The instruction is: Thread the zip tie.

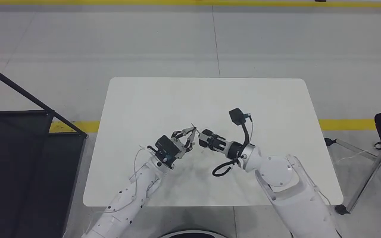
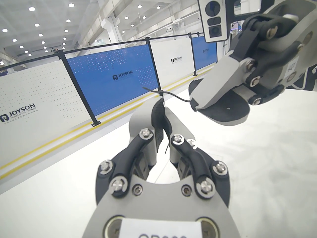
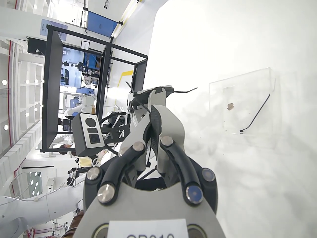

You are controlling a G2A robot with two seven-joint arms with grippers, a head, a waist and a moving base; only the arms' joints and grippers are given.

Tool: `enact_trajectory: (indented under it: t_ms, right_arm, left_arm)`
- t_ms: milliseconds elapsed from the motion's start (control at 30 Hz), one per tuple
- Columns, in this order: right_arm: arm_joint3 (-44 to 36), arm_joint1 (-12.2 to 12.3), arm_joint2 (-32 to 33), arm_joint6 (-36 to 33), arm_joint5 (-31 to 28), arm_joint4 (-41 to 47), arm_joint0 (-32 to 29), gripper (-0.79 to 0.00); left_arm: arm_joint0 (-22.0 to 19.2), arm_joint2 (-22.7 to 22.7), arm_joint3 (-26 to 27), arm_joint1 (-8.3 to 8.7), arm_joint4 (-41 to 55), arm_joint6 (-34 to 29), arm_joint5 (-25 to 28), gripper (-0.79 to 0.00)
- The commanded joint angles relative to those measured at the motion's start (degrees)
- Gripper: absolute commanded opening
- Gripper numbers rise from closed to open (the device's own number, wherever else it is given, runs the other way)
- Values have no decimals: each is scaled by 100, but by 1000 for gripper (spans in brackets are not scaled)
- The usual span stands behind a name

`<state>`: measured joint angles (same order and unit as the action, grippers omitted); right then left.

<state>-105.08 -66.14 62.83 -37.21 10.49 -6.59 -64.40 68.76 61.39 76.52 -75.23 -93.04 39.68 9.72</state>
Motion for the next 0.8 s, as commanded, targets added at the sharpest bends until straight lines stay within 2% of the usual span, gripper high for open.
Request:
enact_trajectory:
  t_ms: [0,767]
  right_arm:
    - [1,-3,6,12,-8,12,-2,-785]
    - [22,-34,178,83,-110,401,-61,-785]
  left_arm:
    - [42,-12,91,4,-132,-78,-104,-785]
    - [106,-62,140,28,-658,121,-269,-785]
